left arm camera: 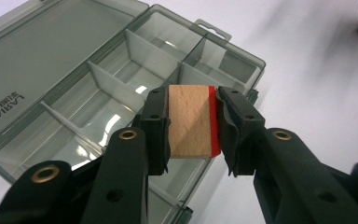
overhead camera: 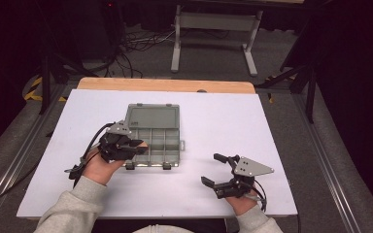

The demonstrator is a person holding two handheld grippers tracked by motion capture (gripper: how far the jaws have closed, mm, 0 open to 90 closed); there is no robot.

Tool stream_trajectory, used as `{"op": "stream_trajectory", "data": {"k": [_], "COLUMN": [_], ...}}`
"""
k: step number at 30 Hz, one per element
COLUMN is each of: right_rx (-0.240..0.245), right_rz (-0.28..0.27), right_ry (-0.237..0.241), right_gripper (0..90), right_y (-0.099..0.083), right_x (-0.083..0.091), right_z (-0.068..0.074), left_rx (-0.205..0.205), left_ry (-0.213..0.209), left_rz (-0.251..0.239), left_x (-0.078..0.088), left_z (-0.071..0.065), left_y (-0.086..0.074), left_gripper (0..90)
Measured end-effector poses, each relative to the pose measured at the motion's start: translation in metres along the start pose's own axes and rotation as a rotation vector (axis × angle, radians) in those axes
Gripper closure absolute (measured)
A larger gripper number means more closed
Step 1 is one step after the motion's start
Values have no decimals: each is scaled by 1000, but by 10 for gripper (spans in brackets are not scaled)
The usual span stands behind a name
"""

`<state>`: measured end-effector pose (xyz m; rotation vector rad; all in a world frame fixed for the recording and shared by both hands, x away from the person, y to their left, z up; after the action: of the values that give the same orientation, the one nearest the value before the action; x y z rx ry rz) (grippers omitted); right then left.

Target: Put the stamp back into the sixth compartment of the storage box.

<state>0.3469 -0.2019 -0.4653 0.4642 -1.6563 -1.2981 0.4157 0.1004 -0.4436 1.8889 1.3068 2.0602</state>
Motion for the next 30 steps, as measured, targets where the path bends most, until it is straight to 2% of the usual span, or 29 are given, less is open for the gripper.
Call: {"op": "stream_trajectory", "data": {"k": [10, 19, 30], "right_rx": [-1, -2, -2], "right_rz": [-3, -6, -8], "right_ry": [1, 4, 5], "right_gripper": [105, 103, 100], "right_y": [0, 0, 0], "right_x": [0, 1, 1], "right_z": [0, 0, 0], "left_rx": [28, 32, 51], "left_ry": [6, 10, -7], "left_rz": [14, 38, 64], "left_x": [-5, -14, -24], "left_z": [9, 13, 18], "left_y": [-1, -4, -11], "left_gripper": [658, 658, 658]}}
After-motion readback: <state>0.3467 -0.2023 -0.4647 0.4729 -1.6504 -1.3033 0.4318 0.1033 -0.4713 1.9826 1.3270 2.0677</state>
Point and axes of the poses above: each handheld gripper's, and its own axes: x roughly backward along the jaws, y roughly out of its top, z roughly to its left, the point moved 6 cm from there along -x, roughly forward along the jaws, and after that the axes turned 11 degrees about z, right-handed, at the moved point
